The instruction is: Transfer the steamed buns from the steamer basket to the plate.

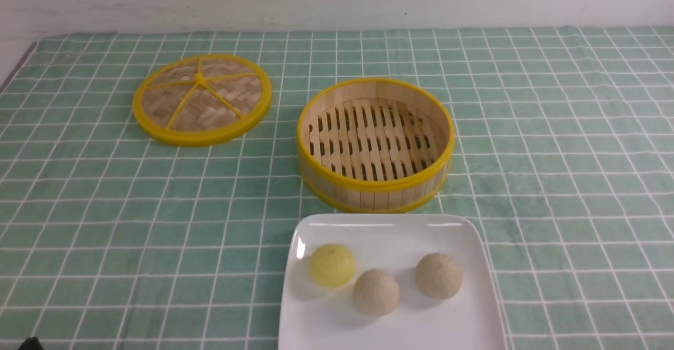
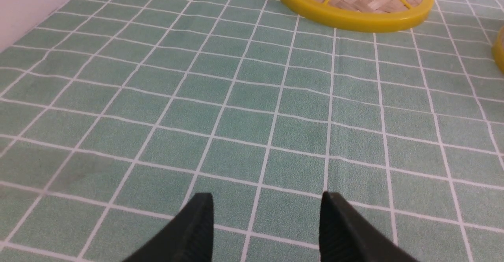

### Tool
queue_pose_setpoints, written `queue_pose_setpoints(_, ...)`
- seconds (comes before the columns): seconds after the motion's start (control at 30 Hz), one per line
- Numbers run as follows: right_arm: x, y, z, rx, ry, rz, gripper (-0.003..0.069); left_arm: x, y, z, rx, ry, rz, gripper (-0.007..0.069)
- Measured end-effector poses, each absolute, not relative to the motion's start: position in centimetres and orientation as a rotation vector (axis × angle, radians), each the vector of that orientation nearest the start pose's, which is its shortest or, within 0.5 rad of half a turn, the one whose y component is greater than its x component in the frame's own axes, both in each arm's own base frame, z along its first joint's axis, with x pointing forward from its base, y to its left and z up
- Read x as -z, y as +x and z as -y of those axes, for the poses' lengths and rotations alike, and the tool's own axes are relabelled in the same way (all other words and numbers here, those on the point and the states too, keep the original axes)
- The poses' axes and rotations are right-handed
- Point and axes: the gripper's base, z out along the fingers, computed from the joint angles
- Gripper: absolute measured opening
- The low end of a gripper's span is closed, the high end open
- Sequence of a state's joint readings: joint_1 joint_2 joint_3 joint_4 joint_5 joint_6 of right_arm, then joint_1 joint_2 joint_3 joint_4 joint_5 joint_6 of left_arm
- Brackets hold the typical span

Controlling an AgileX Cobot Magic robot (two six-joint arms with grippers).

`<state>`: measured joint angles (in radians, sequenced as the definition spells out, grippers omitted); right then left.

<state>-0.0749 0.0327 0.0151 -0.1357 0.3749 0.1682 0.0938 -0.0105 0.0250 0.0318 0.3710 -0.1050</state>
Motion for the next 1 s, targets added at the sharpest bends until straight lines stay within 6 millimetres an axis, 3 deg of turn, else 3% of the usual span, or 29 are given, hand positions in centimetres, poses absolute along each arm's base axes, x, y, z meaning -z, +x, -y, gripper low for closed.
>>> queue_pose_setpoints(1.0,-17.30,5.41,0.86,0.069,0.144,-1.897,0.0240,-17.21,5.22,-0.61,-0.033,-0.156,-1.863,0.0386)
